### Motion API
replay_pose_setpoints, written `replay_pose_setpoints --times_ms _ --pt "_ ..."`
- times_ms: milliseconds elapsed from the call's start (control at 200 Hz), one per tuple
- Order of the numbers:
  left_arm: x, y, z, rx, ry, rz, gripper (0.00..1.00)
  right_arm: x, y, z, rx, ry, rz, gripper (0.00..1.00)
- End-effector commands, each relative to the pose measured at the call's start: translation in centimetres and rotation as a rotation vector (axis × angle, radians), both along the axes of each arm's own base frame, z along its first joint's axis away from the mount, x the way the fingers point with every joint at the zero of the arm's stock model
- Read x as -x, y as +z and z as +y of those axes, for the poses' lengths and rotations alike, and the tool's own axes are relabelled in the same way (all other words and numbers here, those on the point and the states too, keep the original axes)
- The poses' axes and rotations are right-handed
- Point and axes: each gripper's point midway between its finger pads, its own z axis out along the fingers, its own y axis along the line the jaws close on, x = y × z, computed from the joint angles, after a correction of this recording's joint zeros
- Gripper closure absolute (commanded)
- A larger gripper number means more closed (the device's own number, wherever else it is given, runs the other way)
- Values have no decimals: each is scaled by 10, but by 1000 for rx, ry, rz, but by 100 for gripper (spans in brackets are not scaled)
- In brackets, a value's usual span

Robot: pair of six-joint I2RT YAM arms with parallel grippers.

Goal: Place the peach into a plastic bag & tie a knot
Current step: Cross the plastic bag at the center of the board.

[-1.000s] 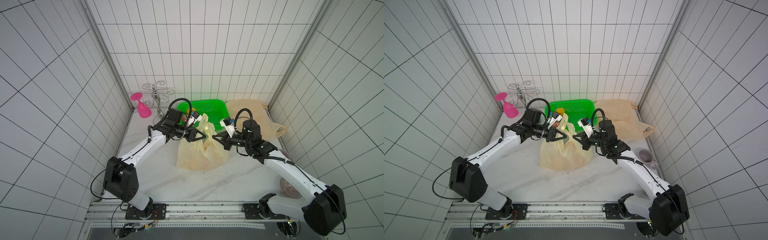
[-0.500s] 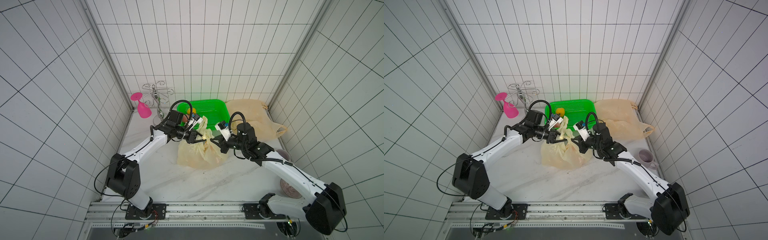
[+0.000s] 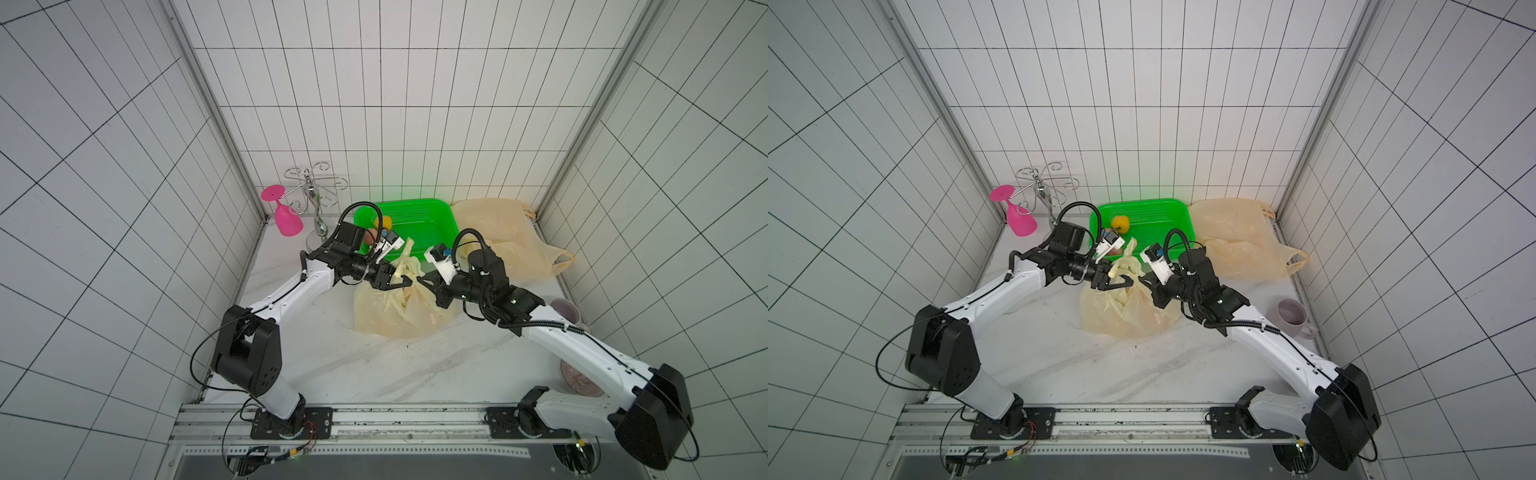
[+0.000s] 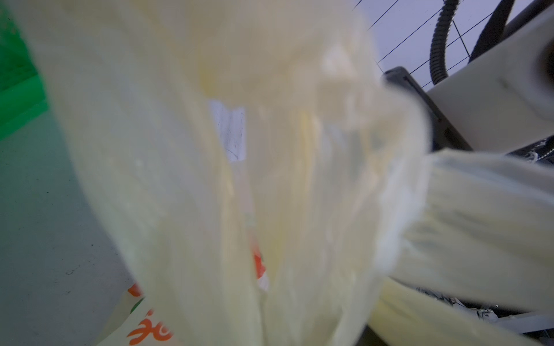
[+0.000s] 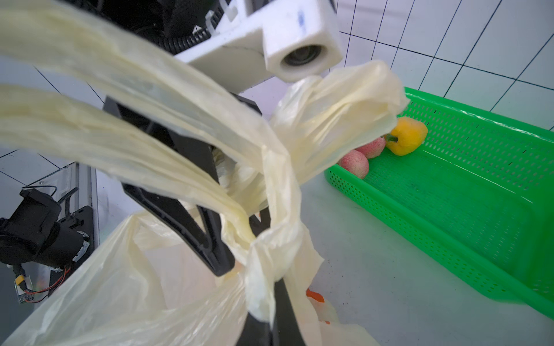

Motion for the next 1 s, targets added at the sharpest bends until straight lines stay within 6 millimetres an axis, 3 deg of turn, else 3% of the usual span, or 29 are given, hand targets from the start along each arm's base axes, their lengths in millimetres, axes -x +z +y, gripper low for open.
replay_pose_setpoints --times_ms 0,105,340,475,635,875,995 --pt "12 13 -3 52 -56 -44 48 1 25 14 -10 58 -64 100" --pt "14 17 -3 68 -64 -52 39 5 23 19 -6 94 -44 100" --pt "11 15 -4 69 -57 -44 40 13 23 27 -5 162 -8 100" --pt "8 15 -7 75 -59 -39 51 14 30 27 -29 161 -16 100" --pt "11 18 -12 81 -78 -68 56 13 37 28 -48 162 -19 100" --pt "20 29 -11 139 -103 -166 80 8 34 22 -58 132 14 100" --pt "19 30 -9 162 -95 -180 90 9 40 13 -91 125 34 84"
